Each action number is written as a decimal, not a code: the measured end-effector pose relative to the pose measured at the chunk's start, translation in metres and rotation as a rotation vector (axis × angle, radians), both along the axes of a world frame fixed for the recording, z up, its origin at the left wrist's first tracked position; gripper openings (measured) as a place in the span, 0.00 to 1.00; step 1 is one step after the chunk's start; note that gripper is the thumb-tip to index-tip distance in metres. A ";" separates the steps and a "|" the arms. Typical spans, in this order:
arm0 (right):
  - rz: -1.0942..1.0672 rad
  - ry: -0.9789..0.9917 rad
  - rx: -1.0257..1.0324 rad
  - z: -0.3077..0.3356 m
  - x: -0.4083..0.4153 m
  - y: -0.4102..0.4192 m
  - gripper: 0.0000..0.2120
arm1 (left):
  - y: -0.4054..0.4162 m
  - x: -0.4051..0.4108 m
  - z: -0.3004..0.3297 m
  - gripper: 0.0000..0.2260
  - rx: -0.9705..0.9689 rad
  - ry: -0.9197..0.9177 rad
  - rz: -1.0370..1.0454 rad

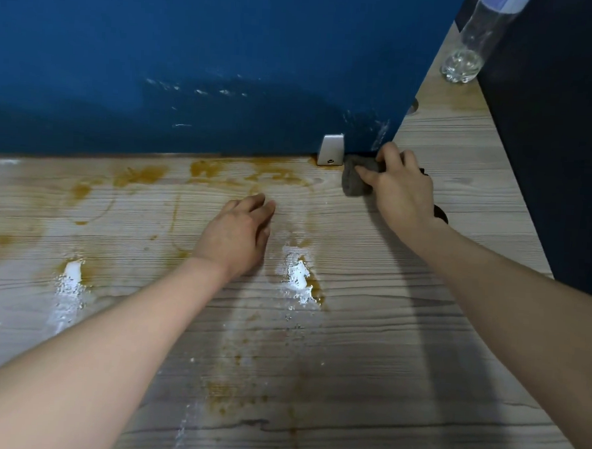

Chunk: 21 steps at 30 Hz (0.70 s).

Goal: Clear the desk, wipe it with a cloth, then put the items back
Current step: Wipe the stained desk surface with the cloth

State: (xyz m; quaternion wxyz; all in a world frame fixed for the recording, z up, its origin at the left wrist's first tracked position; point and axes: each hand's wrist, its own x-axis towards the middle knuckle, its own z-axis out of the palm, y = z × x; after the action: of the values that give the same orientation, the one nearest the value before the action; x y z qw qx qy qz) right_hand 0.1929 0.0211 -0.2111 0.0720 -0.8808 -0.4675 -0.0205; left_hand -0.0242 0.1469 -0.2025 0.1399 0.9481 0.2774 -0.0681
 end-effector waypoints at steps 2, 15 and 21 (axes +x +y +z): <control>-0.043 0.003 -0.067 0.002 -0.004 0.010 0.16 | -0.001 0.000 -0.001 0.21 -0.004 0.000 -0.002; -0.076 0.078 -0.033 -0.001 -0.001 0.002 0.17 | 0.000 -0.001 -0.004 0.22 -0.018 -0.002 0.010; 0.046 0.010 -0.124 0.000 -0.039 -0.006 0.21 | 0.000 -0.001 -0.005 0.21 -0.010 -0.011 0.014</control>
State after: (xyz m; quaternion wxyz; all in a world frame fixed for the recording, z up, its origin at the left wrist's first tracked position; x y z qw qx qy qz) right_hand 0.1535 0.0147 -0.2110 0.0203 -0.8726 -0.4878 0.0145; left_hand -0.0248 0.1473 -0.2072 0.1464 0.9458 0.2829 -0.0633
